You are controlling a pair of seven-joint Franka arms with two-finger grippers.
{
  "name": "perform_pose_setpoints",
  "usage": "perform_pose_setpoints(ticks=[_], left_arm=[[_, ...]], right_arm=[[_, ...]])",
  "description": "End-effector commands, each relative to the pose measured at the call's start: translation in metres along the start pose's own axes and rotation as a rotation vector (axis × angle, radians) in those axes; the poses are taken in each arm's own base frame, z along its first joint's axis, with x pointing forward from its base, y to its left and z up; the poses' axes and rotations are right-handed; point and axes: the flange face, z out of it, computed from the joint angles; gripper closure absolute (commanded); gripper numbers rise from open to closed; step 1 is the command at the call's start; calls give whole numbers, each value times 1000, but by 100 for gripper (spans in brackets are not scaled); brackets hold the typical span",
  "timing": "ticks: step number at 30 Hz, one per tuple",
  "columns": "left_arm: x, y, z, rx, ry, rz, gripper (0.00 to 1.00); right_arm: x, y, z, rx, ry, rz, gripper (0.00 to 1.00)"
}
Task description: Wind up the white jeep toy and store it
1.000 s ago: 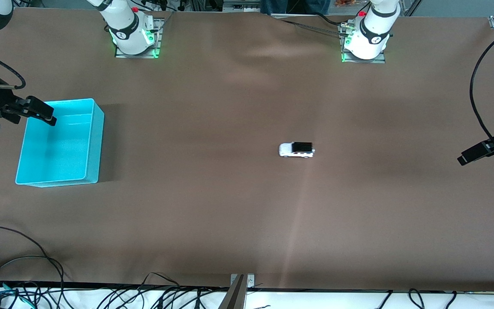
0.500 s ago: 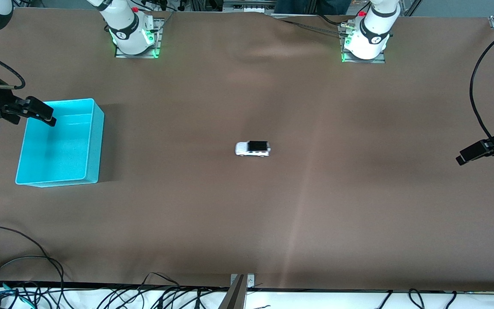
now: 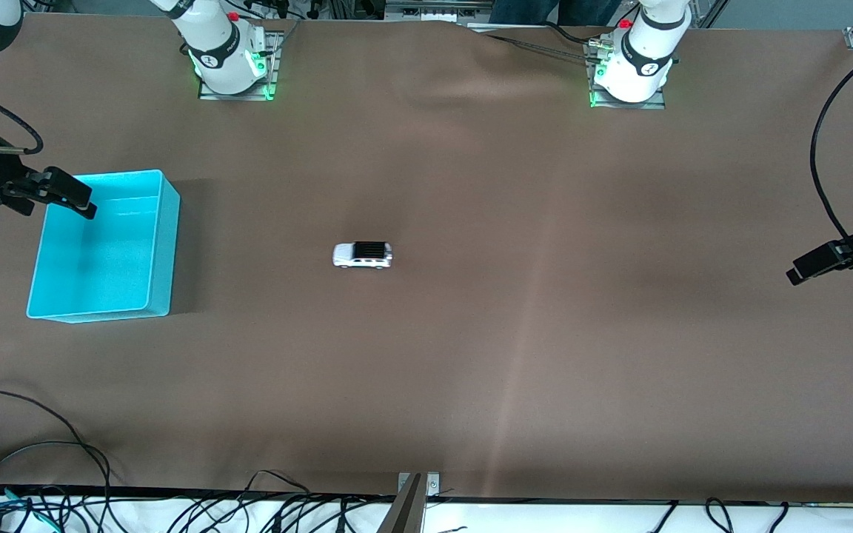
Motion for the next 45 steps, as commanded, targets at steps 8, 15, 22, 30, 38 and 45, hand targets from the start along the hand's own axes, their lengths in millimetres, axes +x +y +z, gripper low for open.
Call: perform_pose_setpoints(ticks=[8, 15, 22, 30, 38, 45], left_arm=[[1, 1, -10, -23, -6, 18, 0], [-1, 3, -10, -24, -9, 22, 0], [-1, 3, -10, -24, -9, 22, 0], [-1, 3, -9, -23, -12, 22, 0], [-3, 3, -9, -20, -24, 23, 0], [-3, 4, -8, -19, -25, 25, 0]], right_arm=[[7, 1, -2, 9, 11, 9, 0], [7, 1, -2, 9, 11, 9, 0], [7, 0, -2, 11, 11, 8, 0], [7, 1, -2, 9, 11, 9, 0], [8, 2, 0, 9, 9, 12, 0], [8, 2, 0, 7, 14, 10, 0]])
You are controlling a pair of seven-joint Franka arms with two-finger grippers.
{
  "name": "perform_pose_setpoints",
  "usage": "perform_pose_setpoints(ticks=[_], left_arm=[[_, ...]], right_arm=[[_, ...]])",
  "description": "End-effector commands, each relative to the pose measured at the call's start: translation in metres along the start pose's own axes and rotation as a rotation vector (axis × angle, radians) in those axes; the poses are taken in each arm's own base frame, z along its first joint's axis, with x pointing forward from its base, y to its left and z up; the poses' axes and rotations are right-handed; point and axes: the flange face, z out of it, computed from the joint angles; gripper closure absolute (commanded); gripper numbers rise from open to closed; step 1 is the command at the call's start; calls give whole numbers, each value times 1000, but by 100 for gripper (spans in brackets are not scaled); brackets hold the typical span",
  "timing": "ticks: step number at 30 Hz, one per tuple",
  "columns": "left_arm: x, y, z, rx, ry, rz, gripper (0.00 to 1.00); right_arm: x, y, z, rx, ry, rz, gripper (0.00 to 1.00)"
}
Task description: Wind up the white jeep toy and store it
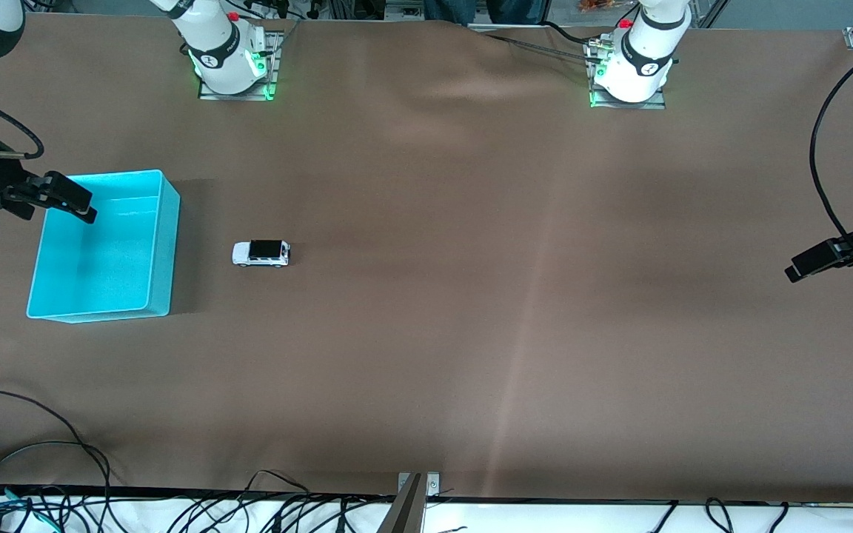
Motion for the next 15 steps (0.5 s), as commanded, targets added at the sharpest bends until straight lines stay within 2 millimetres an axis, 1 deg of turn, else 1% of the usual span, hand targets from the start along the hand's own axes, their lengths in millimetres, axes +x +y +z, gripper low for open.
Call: perform_pose_setpoints(ticks=[1, 5, 8, 13, 15], left_arm=[[-1, 3, -6, -21, -14, 22, 0], [-2, 3, -6, -17, -17, 24, 0], [-3, 2, -11, -15, -11, 20, 0], [-6, 0, -15, -4, -19, 13, 0], [-5, -3, -14, -2, -20, 7, 0]], right_arm=[[5, 2, -3, 7, 6, 10, 0], [4, 3, -2, 6, 0, 12, 0], [4, 3, -1, 6, -6, 16, 0], [10, 1, 15, -1, -26, 59, 0], [10, 2, 16, 0, -29, 50, 0]])
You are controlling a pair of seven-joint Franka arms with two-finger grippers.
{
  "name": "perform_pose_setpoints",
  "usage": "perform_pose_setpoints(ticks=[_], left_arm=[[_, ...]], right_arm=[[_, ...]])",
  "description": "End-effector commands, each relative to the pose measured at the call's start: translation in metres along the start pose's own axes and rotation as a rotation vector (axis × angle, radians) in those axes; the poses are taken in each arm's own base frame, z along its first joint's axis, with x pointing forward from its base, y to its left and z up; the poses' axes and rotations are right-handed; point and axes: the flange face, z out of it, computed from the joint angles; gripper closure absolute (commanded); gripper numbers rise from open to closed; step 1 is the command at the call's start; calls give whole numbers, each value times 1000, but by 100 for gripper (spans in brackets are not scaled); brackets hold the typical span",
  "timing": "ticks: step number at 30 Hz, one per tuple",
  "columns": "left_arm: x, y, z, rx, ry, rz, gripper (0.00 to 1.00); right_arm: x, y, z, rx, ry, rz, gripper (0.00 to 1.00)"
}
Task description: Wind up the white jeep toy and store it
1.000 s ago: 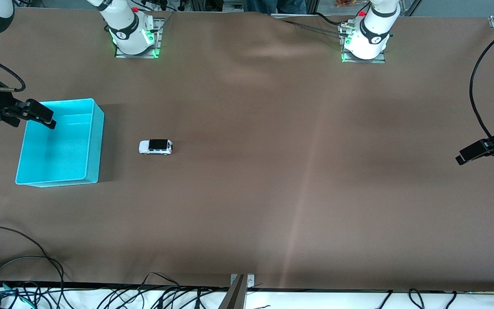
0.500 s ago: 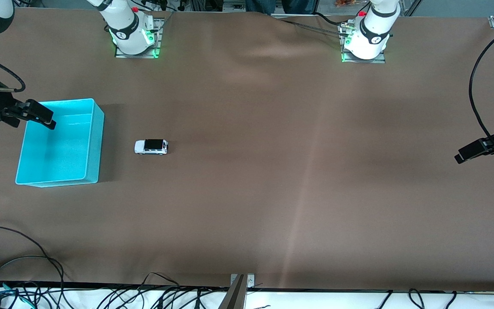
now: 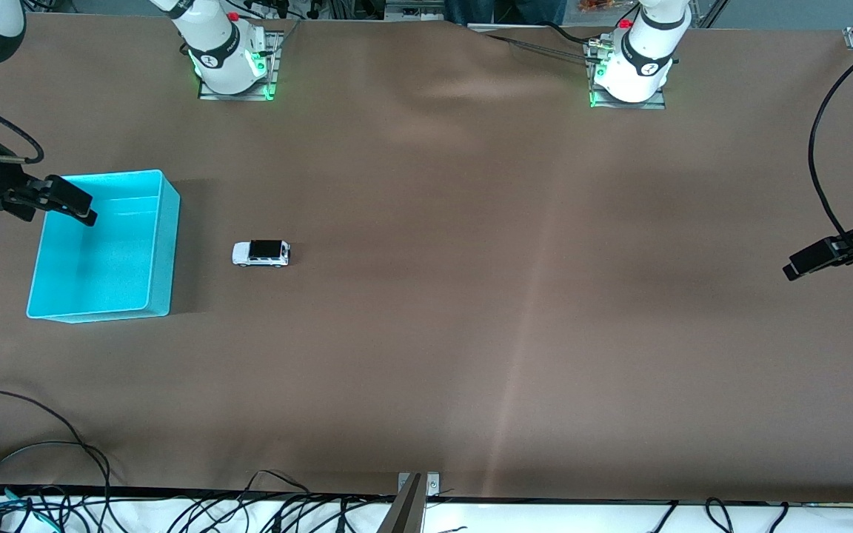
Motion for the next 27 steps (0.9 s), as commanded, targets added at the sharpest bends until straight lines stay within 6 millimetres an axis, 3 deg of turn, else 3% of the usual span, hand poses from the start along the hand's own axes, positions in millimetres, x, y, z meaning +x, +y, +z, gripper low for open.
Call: perform_pose_setpoints(ticks=[1, 6, 10, 16, 22, 27], left_arm=[[-3, -5, -12, -6, -8, 4, 0], [-3, -2, -12, -5, -9, 9, 0], [-15, 10, -25, 11, 9, 28, 0], [-32, 24, -27, 65, 7, 45, 0], [-52, 27, -28, 85, -5, 47, 0], [-70, 38, -24, 96, -20, 72, 0]], right_arm=[[7, 1, 7, 2, -15, 16, 0], [8, 0, 10, 2, -24, 29, 0], [8, 2, 11, 2, -27, 30, 0], [11, 5, 19, 0, -39, 38, 0], [3, 6, 44, -2, -65, 39, 0], [-7, 1, 78, -1, -65, 31, 0]])
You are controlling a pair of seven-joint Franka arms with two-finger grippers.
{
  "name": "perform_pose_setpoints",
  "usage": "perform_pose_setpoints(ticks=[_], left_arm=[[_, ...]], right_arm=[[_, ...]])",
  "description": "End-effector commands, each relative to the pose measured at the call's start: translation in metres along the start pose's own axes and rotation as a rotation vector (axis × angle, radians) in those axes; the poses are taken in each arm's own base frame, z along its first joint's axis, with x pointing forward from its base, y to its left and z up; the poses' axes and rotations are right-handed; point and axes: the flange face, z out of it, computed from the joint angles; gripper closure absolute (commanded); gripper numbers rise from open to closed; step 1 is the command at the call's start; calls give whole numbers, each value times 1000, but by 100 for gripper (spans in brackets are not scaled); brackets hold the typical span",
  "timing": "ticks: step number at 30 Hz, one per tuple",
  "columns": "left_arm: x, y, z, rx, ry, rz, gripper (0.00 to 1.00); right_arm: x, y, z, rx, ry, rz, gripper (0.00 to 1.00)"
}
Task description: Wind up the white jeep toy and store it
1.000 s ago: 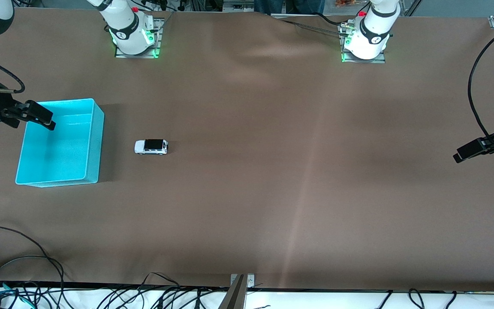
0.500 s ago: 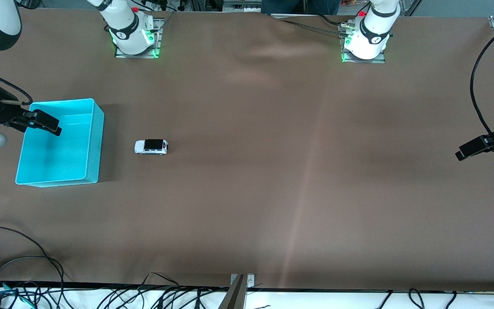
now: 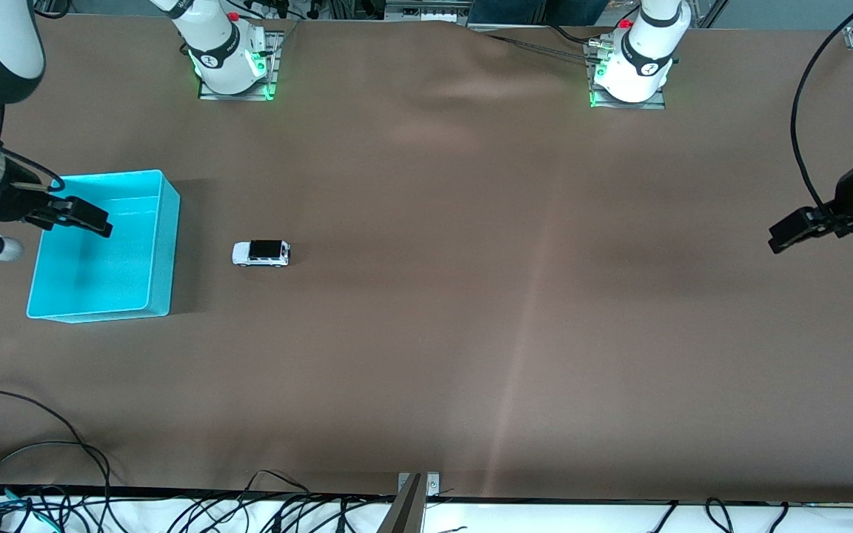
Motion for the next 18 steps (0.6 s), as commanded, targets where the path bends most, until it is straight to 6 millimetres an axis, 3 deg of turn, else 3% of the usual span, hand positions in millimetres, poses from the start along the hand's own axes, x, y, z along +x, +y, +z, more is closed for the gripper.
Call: perform_pose_setpoints(ticks=[1, 6, 11, 18], left_arm=[[-29, 2, 0, -11, -23, 34, 0], [-33, -1, -2, -65, -37, 32, 0], [-31, -4, -1, -101, -46, 59, 0], [-28, 5, 6, -100, -58, 76, 0]], right_arm=[[-13, -4, 34, 9, 5, 3, 0], [-20, -9, 67, 13, 23, 7, 0], [-36, -16, 100, 23, 65, 133, 0], [-56, -30, 143, 27, 72, 164, 0]])
